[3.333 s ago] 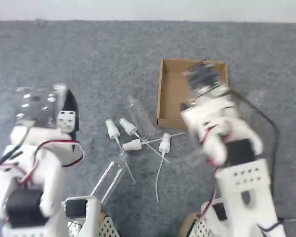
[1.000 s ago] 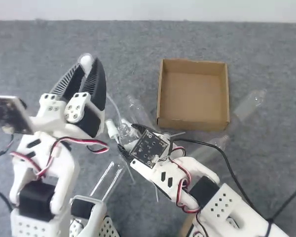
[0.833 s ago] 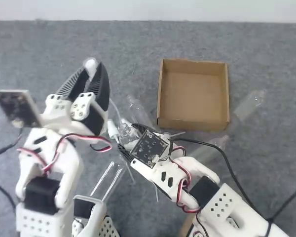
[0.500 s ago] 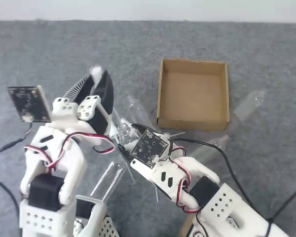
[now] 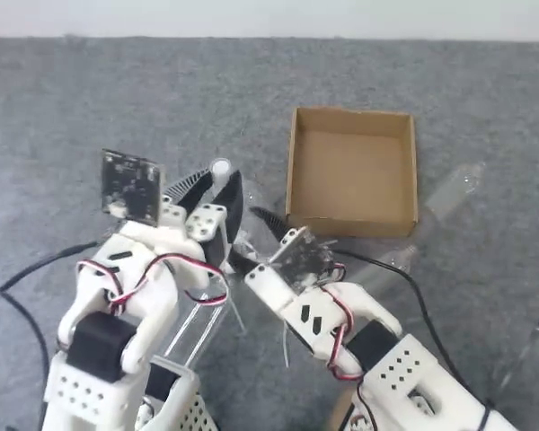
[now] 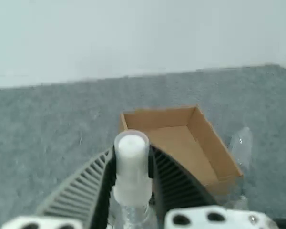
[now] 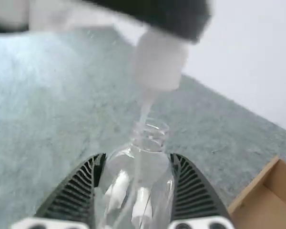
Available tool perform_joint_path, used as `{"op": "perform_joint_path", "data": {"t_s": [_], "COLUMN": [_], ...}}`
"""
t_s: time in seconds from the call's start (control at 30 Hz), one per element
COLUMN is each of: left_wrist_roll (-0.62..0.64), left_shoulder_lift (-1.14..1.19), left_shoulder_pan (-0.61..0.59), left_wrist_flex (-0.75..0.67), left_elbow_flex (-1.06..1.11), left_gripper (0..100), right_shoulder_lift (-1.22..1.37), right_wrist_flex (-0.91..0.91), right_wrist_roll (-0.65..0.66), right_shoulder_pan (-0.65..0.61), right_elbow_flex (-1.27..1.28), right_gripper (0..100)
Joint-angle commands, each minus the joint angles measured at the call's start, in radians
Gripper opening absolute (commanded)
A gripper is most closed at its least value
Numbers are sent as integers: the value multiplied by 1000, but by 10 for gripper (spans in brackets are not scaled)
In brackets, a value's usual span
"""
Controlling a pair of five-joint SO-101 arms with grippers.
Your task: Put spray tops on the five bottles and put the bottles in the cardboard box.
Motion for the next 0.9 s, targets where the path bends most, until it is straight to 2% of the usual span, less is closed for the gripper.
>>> {"op": "perform_joint_path", "data": {"t_s": [0.0, 0.37, 0.53, 0.67, 0.87], "left_wrist_roll": [-20, -23, -21, -21, -21], "left_shoulder_lift": [-14, -15, -15, -9, -6], "left_shoulder_pan": [12, 9, -61, -126, -137], "left_wrist_flex": [3, -72, -80, -78, -81], "left_elbow_flex": [15, 131, 44, -59, -101], "left_gripper": [11, 29, 164, 170, 170], "right_shoulder_lift": [-30, -36, -31, -30, -35], "right_wrist_flex": [-148, -160, -160, -156, -159], "right_wrist_roll": [-43, -41, -40, -40, -40], "right_shoulder_pan": [31, 31, 31, 31, 31], "right_elbow_flex": [-5, -2, 11, 12, 28], "right_gripper": [6, 6, 6, 6, 6]}}
